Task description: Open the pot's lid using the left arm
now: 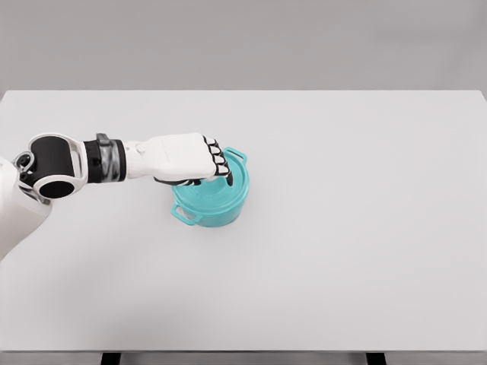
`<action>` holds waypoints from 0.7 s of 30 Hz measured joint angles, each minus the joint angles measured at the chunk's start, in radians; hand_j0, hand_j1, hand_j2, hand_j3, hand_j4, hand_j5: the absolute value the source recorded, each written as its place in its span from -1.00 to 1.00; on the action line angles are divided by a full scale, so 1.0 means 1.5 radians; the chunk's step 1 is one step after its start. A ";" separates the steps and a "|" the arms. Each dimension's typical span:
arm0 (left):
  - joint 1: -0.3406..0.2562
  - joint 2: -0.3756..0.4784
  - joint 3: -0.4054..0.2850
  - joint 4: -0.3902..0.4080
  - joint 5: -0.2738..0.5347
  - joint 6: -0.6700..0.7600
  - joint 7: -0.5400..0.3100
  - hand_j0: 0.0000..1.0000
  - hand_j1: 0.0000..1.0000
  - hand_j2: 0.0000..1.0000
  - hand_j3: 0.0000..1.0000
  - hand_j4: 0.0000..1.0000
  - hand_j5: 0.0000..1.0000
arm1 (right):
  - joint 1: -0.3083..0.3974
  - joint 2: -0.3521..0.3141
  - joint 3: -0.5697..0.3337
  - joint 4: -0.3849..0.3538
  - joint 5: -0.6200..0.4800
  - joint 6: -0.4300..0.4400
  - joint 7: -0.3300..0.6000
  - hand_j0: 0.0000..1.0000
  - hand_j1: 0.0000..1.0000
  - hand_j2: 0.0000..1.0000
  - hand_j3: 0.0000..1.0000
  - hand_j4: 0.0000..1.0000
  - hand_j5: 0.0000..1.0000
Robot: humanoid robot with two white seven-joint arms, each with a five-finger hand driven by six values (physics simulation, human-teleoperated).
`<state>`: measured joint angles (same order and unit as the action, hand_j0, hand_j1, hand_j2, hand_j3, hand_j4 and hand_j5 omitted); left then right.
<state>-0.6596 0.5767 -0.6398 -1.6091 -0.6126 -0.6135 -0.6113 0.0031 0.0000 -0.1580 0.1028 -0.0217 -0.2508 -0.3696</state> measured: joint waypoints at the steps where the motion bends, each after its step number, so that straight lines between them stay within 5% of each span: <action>1: 0.000 0.000 0.000 0.000 0.000 0.000 0.000 0.29 0.29 0.29 0.29 0.29 0.29 | 0.000 0.000 0.000 0.000 0.000 0.000 0.000 1.00 1.00 1.00 1.00 1.00 1.00; 21: 0.005 0.005 -0.001 0.000 0.007 0.006 0.004 0.14 0.14 0.14 0.14 0.14 0.14 | 0.000 0.000 0.000 0.000 0.000 0.000 0.000 1.00 1.00 1.00 1.00 1.00 1.00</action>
<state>-0.6519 0.5838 -0.6409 -1.6091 -0.6019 -0.6047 -0.6052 0.0031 0.0000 -0.1579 0.1026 -0.0218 -0.2510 -0.3696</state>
